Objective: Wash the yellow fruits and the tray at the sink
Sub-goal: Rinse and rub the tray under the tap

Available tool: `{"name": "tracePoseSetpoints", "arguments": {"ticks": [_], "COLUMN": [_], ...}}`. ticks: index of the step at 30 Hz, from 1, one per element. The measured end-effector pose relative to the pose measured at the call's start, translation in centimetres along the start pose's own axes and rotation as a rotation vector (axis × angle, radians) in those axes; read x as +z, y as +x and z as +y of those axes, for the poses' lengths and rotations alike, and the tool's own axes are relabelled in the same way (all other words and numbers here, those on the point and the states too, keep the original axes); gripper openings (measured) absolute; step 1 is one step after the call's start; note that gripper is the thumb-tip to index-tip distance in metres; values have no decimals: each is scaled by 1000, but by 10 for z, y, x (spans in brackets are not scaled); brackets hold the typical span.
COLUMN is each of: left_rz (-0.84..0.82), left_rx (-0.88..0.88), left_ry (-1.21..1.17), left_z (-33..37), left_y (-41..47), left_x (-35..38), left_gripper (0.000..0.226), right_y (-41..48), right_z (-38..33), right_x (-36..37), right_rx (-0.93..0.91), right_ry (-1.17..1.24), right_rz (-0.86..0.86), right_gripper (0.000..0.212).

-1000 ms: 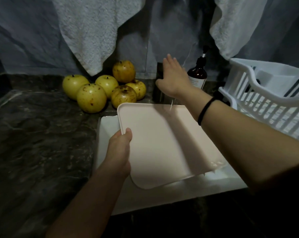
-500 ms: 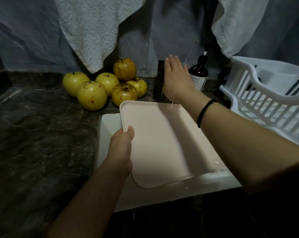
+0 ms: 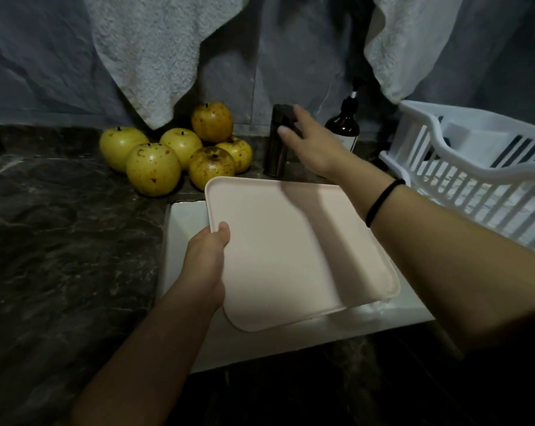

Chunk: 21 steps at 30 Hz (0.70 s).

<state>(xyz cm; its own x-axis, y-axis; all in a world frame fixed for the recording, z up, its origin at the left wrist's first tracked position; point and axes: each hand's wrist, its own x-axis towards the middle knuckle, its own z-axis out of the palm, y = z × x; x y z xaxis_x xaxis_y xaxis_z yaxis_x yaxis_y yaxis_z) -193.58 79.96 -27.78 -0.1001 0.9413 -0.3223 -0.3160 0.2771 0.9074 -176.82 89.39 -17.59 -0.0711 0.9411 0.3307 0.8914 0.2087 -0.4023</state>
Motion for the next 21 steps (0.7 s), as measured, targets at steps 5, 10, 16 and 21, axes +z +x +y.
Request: {"name": "tracePoseSetpoints", "arguments": {"ticks": [5, 10, 16, 21], "left_rz": [13, 17, -22, -43], "left_rx": [-33, 3, 97, 226], "left_ry": [27, 44, 73, 76], "left_z": [2, 4, 6, 5], "left_y": [1, -3, -7, -20], "left_x": [-1, 1, -2, 0], "left_gripper": [27, 28, 24, 21], "right_y": [-35, -73, -118, -131], "right_z": [44, 104, 122, 124], "right_x": [-8, -13, -13, -15], "right_rx": [197, 640, 823, 817], "right_ry": [89, -35, 277, 504], "right_rz": [264, -100, -369, -360], "right_gripper": [49, 44, 43, 33]}}
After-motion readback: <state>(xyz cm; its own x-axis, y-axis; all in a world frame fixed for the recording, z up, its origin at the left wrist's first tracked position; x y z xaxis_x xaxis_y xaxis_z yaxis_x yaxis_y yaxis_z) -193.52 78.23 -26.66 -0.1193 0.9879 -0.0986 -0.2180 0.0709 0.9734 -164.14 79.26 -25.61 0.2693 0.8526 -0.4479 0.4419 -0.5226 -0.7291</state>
